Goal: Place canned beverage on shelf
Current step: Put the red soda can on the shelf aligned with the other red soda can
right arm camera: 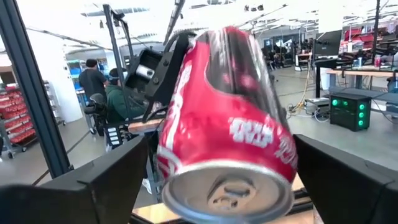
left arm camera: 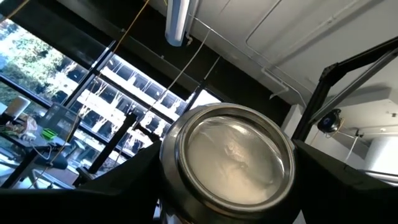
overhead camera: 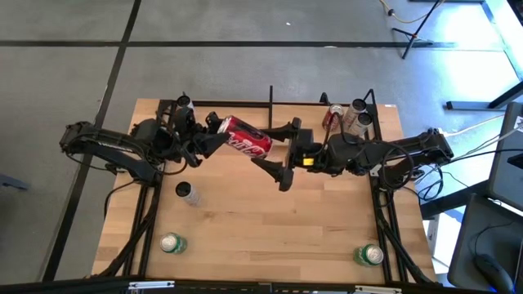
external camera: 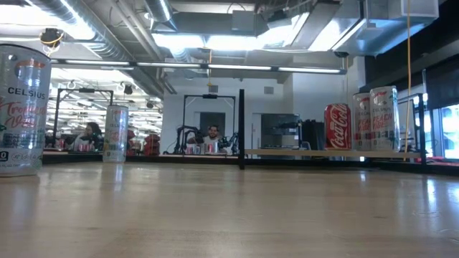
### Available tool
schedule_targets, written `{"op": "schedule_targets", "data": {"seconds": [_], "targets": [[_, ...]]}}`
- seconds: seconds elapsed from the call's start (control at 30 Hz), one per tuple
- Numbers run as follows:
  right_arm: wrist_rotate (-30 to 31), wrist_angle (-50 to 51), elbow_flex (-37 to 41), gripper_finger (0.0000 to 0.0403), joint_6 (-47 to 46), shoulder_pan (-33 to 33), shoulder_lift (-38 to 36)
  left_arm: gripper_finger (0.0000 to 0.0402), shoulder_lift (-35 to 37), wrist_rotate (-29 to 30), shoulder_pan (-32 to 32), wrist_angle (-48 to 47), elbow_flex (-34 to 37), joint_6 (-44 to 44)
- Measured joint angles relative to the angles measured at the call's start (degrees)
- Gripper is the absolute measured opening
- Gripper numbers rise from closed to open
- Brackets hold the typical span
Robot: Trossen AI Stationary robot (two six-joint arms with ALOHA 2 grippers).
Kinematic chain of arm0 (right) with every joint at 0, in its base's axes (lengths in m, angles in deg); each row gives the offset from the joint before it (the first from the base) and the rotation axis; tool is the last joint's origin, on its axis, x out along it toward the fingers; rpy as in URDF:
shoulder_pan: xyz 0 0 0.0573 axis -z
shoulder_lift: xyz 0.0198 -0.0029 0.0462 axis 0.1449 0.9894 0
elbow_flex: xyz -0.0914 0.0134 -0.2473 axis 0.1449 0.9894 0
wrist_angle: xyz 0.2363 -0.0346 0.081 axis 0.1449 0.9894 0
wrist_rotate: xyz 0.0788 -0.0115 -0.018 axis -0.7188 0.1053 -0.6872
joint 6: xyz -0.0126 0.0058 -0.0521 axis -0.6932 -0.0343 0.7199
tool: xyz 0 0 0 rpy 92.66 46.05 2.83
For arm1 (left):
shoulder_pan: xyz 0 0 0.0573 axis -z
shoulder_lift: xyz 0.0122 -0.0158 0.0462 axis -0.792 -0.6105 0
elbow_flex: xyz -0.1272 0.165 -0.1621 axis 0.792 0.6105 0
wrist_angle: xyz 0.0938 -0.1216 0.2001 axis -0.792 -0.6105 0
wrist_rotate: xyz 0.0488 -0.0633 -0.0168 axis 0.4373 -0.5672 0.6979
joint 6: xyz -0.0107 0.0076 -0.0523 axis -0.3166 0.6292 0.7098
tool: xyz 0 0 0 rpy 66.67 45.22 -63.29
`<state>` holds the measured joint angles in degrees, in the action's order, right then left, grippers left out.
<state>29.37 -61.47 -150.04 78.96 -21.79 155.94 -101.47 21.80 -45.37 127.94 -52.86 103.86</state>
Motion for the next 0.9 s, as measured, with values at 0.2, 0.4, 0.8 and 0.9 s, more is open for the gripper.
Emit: {"op": "schedule_targets", "data": {"seconds": [0.2,0.4,0.8,0.9], "targets": [[-0.3,-0.7,0.0,0.0300,-0.2,0.9,0.0,0.0270,0.0,0.1,0.0,0.0,0.0,-0.5],[-1.6,-1.1,0.0,0.0260,-0.6,2.0,0.3,0.0270,0.0,1.4,0.0,0.3,0.0,-0.6],[-1.8,7.0,0.2,0.0263,0.2,1.9,-1.3,0.0379,0.6,0.0,0.0,-6.5,0.0,-1.5],[-1.8,13.5,0.2,0.0263,-0.1,1.8,-3.2,0.0389,2.0,0.7,0.0,-13.5,-0.1,-1.7]]}}
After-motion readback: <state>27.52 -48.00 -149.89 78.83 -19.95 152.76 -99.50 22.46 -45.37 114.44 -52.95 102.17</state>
